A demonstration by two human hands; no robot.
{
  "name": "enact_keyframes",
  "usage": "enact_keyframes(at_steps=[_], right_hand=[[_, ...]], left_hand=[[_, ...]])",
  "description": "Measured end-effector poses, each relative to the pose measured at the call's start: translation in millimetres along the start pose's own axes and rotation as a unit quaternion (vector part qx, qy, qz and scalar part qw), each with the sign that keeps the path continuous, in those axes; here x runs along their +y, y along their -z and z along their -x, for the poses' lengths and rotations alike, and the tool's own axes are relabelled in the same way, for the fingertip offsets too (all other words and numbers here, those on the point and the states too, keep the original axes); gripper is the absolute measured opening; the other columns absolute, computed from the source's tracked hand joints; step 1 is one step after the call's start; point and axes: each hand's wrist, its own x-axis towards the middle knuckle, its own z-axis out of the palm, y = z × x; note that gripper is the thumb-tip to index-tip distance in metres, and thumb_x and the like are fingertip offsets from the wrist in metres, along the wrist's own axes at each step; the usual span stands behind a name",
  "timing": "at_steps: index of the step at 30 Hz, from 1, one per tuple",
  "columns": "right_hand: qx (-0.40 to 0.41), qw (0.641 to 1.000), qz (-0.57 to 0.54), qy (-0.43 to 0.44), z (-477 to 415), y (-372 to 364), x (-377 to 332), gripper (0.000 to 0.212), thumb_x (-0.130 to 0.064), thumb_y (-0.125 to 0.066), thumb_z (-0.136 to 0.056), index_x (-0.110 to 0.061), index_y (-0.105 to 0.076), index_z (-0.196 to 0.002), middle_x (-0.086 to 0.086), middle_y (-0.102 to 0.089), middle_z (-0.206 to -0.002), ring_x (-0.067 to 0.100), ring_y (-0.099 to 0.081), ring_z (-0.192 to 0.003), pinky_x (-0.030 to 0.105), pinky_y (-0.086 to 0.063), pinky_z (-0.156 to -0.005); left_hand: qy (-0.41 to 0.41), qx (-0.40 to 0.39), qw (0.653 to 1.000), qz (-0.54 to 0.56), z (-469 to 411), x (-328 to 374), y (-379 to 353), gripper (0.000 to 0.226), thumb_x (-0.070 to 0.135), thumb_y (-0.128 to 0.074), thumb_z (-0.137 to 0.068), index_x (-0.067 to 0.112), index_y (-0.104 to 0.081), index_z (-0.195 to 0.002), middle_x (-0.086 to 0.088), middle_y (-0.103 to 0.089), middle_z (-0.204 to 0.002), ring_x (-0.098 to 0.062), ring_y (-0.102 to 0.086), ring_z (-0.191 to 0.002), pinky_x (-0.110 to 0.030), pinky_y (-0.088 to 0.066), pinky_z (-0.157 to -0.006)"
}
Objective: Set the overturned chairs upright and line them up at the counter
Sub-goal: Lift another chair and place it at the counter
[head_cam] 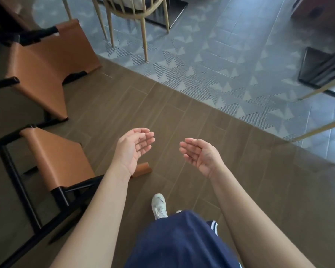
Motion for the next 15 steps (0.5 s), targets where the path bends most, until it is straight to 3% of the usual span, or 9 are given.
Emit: enact_keyframes(at_steps=[7,15], right_hand=[[-0.037,0.997,0.046,-0.044,-53.5,-14.4,-25.1,0.025,-0.015,-0.046,-0.097,-0.007,-0.069,-0.102,0.009,-0.077,-0.096,0.018,-0.074,-0.083,0.026,-0.055,-0.070],[-0.107,0.968,0.198,-0.106,-120.8,-31.2,-41.3,0.022,-0.012,-0.051,-0.095,-0.005,-0.069,-0.104,0.010,-0.077,-0.096,0.021,-0.074,-0.088,0.029,-0.055,-0.076]], left_hand=[[0.011,0.058,0.998,-0.002,-36.9,-7.2,-9.1,0.022,0.000,-0.046,-0.090,0.009,-0.066,-0.093,-0.008,-0.076,-0.092,-0.020,-0.073,-0.087,-0.034,-0.054,-0.085],[-0.022,0.138,0.990,0.020,-75.0,-22.6,-41.4,0.023,0.000,-0.048,-0.092,0.009,-0.069,-0.093,-0.008,-0.075,-0.099,-0.019,-0.072,-0.093,-0.029,-0.055,-0.083]])
